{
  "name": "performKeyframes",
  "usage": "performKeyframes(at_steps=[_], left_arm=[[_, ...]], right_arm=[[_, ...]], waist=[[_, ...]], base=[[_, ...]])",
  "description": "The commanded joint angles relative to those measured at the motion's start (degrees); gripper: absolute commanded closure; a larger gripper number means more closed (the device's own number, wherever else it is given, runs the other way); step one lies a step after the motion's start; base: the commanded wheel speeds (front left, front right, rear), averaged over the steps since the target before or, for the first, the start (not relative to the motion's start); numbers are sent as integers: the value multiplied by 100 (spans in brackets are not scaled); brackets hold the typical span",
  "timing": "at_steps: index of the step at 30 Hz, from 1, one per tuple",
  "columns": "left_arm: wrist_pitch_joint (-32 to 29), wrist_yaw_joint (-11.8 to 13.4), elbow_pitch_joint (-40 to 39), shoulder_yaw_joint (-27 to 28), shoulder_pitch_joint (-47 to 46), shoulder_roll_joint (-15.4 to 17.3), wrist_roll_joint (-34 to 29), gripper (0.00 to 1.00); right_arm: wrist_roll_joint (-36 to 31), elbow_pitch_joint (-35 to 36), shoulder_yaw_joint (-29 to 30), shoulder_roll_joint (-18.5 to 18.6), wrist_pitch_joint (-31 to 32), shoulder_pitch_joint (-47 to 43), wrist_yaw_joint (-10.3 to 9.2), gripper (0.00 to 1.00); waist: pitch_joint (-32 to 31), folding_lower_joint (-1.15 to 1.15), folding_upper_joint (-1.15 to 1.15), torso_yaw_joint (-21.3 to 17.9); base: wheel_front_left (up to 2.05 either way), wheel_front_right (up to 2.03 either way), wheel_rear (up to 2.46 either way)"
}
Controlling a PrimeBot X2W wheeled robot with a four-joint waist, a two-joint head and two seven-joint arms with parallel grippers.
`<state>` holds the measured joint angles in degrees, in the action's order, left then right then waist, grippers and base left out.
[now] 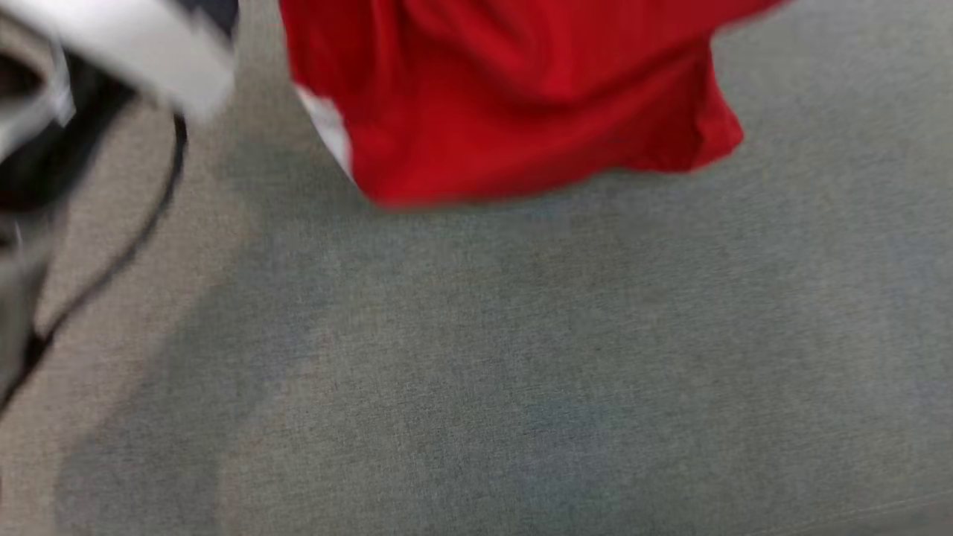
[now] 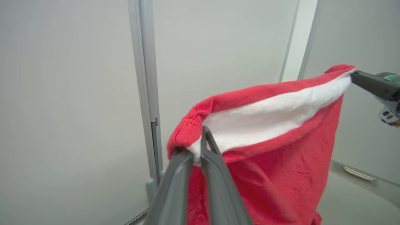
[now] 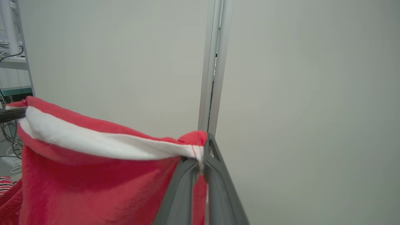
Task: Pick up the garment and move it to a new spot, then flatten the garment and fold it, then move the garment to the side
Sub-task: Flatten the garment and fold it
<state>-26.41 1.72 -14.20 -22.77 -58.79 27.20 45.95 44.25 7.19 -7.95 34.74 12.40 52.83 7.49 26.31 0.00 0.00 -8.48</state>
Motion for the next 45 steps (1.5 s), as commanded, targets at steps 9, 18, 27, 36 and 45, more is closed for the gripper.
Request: performKeyframes(at_steps=[9, 18, 27, 36, 45], left_arm=[[948, -256, 3259, -88, -3117, -843, -942, 100], [2551, -618, 5620, -296, -3835, -1431, -1289, 100], [2691, -920, 5999, -1029, -2162, -1748, -643, 100], [1726, -870, 3644, -1775, 969, -830, 835, 100], [2029, 488, 1475, -1799, 4046, 196, 1070, 100]], right_arm=[[-775, -2290, -154, -1195, -204, 3097, 1, 100], [-1312, -4220, -404, -1893, -1328, 3802, 1, 100], [-329, -4149, -1197, -1549, -2040, 1935, 1, 100], [417, -3049, -1718, -695, -2338, -983, 1, 100], [491, -2427, -1881, -613, -2442, -3348, 1, 100]], waist=[[1373, 0, 0, 63], [1902, 0, 0, -24], [1603, 0, 0, 104], [330, 0, 0, 128], [-859, 0, 0, -43]], base=[[0, 0, 0], [0, 0, 0], [0, 0, 0], [0, 0, 0], [0, 0, 0]])
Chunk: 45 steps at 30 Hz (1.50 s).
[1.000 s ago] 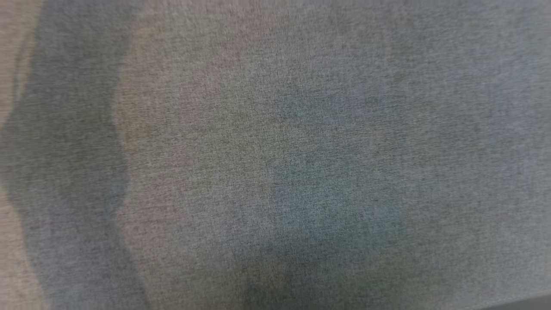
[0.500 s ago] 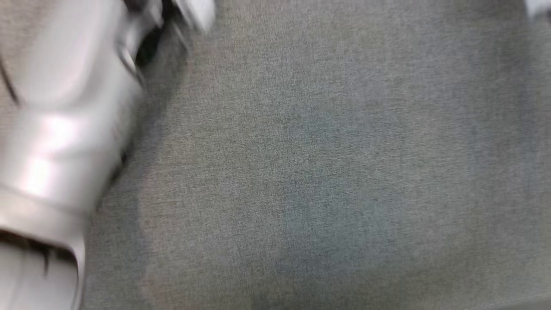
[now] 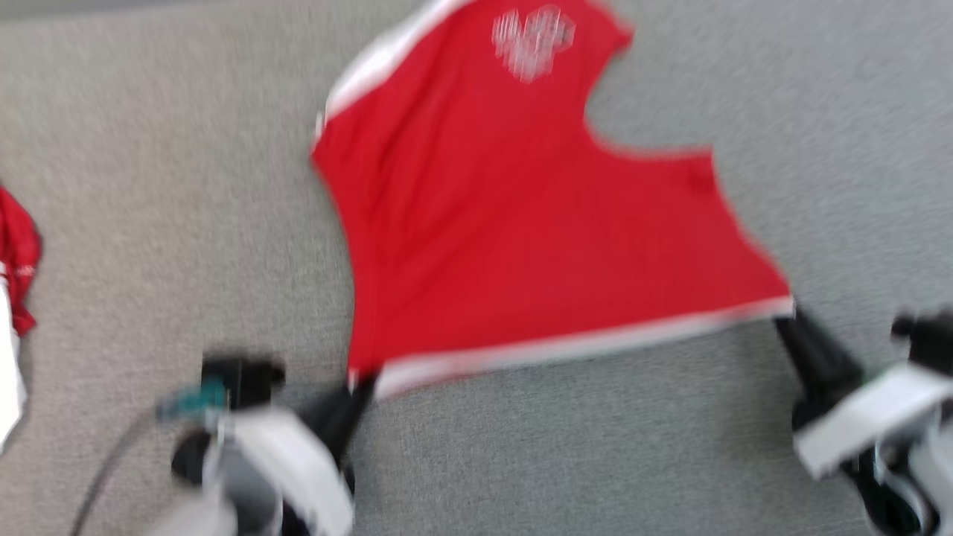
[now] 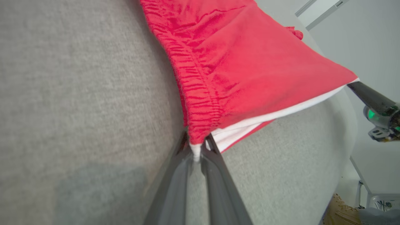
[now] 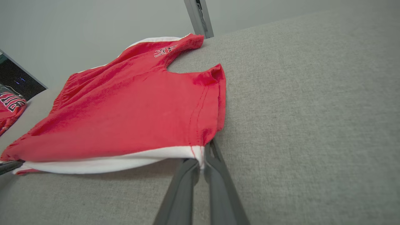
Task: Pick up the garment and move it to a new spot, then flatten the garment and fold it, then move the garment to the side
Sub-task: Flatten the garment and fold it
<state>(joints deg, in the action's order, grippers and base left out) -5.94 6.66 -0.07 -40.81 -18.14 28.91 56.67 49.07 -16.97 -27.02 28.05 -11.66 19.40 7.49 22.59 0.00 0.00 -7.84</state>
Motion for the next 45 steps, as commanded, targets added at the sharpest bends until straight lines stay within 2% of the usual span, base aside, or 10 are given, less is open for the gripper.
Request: performKeyframes(at_steps=[1, 7, 11, 14, 20, 25, 29, 36, 41, 45], left_arm=[[98, 169, -124, 30, 329, 89, 38, 100], [843, 970, -678, 87, 2063, 50, 220, 100], [1233, 1109, -1035, 189, 2686, -86, 410, 100], [1308, 1113, -1279, 204, 2762, -136, 450, 100], [1223, 829, -1701, 431, 2290, -313, 733, 100], [925, 640, -1927, 497, 1622, -510, 931, 100], [642, 582, -1840, 454, 1008, -613, 892, 100], [199, 531, -1631, 410, 99, -976, 1068, 100], [101, 586, -1210, 392, -348, -1109, 947, 100], [60, 512, -945, 403, -625, -1245, 965, 100]], right_arm=[[-29, 76, 33, 76, -45, -267, 1, 100], [-113, 509, 455, 129, -43, -1858, -1, 100], [-157, 955, 955, 99, 77, -2602, -1, 100], [-336, 1213, 1278, 55, 265, -2650, -2, 100], [-651, 1651, 1456, -173, 859, -1697, 0, 100], [-819, 1615, 1355, -6, 1446, -518, 0, 100], [-782, 1361, 1274, 205, 1843, 354, 1, 100], [-658, 724, 926, 550, 2510, 1703, 1, 100], [-650, 328, 591, 569, 2713, 2311, 1, 100], [-705, -20, 182, 625, 2822, 2822, 1, 100]], waist=[[-590, 0, 0, -109], [-1070, 0, 0, -15], [-1120, 0, 0, 72], [-1024, 0, 0, 160], [-619, 0, 0, 400], [-166, 0, 0, 778], [105, 0, 0, 1108], [451, 0, 0, 1506], [606, 0, 0, 1627], [694, 0, 0, 1719]], base=[[0, 0, 0], [0, 0, 0], [0, 0, 0], [0, 0, 0], [0, 0, 0], [0, 0, 0], [0, 0, 0], [0, 0, 0], [0, 0, 0], [0, 0, 0]])
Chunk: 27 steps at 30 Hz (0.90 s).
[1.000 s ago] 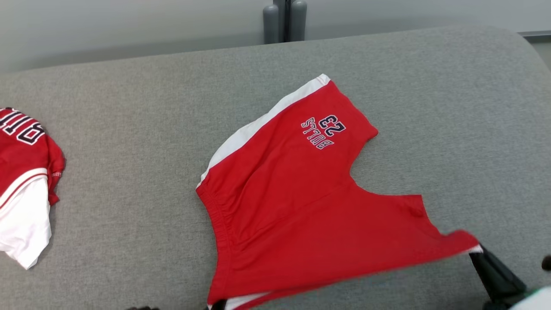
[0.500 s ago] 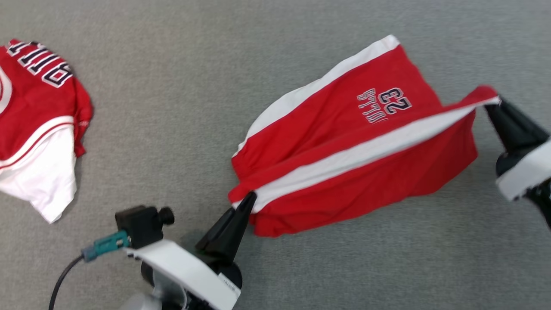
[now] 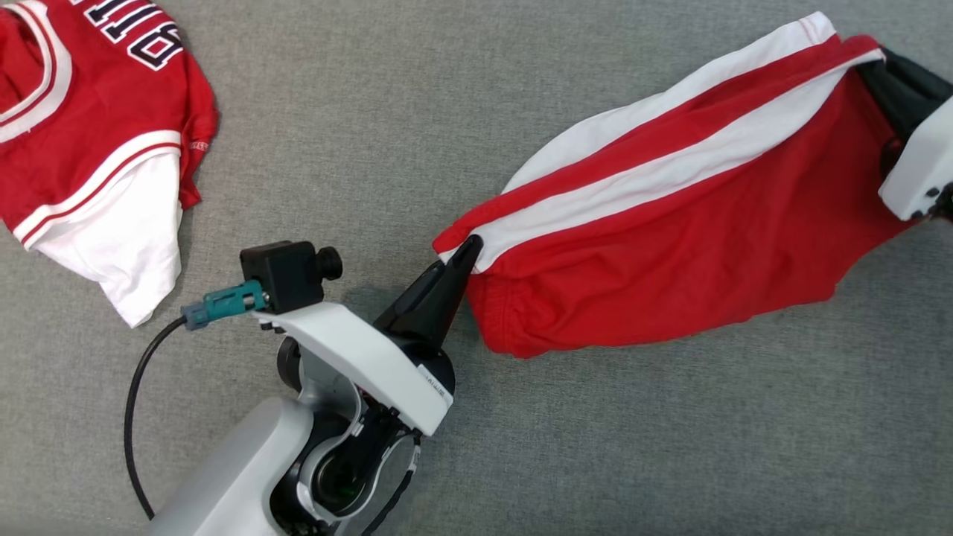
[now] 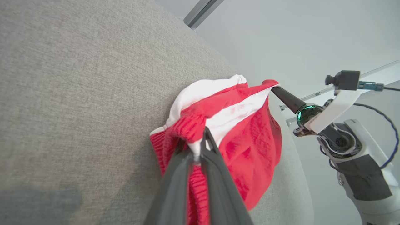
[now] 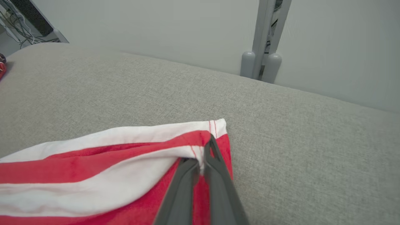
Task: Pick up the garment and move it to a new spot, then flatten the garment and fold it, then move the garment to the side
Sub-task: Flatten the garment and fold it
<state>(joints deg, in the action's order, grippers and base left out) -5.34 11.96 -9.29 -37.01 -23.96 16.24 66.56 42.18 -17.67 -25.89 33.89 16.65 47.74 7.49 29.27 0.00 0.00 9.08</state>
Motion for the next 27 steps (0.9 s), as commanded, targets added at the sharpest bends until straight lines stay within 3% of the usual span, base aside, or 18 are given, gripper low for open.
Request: performKeyframes(at_steps=[1, 14, 26, 27], left_arm=[[1, -40, 35, 24, -94, -8, -9, 100], [146, -183, 574, 11, -474, -303, -77, 100], [111, -164, 865, -16, -661, -321, -140, 100], [103, -147, 915, -25, -666, -331, -148, 100]], right_arm=[[-18, -29, -15, 51, 21, 101, 1, 100], [109, -834, -766, 244, -27, 929, 1, 100], [116, -1506, -1174, 169, -306, 1299, 1, 100], [103, -1559, -1209, 146, -339, 1315, 1, 87]], waist=[[44, 0, 0, 48], [57, 0, 0, 172], [86, 0, 0, 179], [88, 0, 0, 174]], base=[[0, 0, 0], [0, 0, 0], [0, 0, 0], [0, 0, 0]])
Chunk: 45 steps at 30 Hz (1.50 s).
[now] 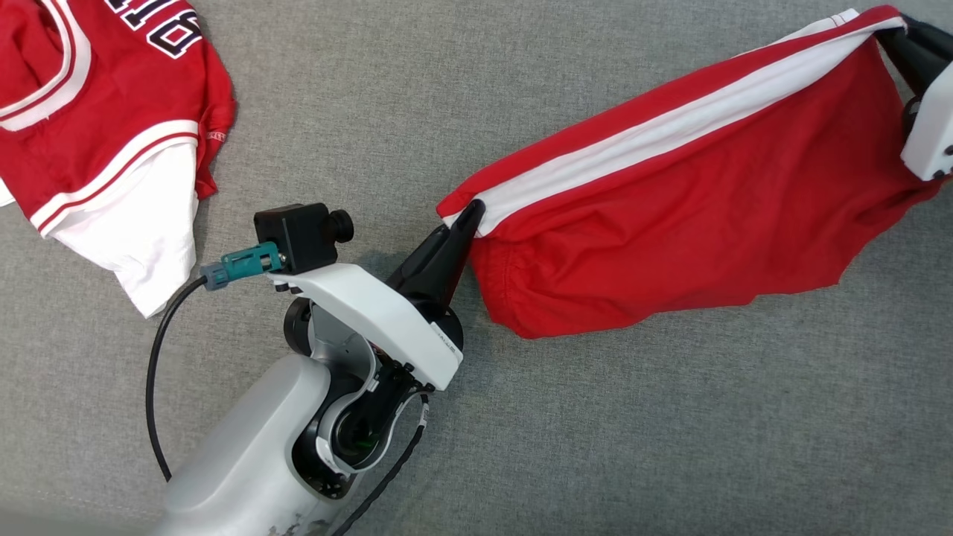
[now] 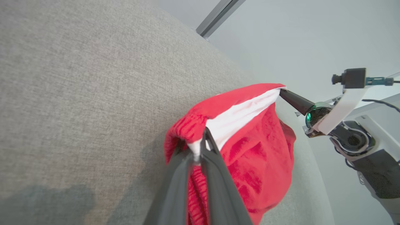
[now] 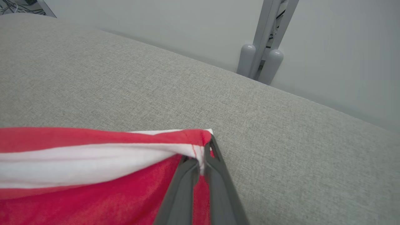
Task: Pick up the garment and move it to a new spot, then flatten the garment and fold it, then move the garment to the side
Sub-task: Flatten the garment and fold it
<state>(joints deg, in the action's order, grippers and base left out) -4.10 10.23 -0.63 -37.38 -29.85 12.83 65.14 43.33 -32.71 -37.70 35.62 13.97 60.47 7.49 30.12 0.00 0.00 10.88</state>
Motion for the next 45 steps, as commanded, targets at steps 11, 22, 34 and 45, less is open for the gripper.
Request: performKeyframes(at_steps=[11, 22, 34, 45], left_arm=[[122, 94, 43, -27, 68, 190, -234, 0], [1568, 1090, -651, -145, 950, 991, -2105, 0], [1926, 1009, -518, 756, 1886, 43, -3734, 0], [1927, 22, -78, 1670, 2423, -694, -4382, 0]], right_arm=[[150, 43, -403, 57, -245, 138, 1, 0], [618, 711, -779, 549, 795, -253, 1, 0], [107, 89, -306, 86, 1193, -225, 1, 0], [321, -16, -252, -197, 1769, -705, 1, 100]], waist=[[-7, 0, 0, -107], [-108, 0, 0, -348], [-65, 0, 0, -69], [-363, 0, 0, -141]], base=[[0, 0, 0], [0, 0, 0], [0, 0, 0], [0, 0, 0]])
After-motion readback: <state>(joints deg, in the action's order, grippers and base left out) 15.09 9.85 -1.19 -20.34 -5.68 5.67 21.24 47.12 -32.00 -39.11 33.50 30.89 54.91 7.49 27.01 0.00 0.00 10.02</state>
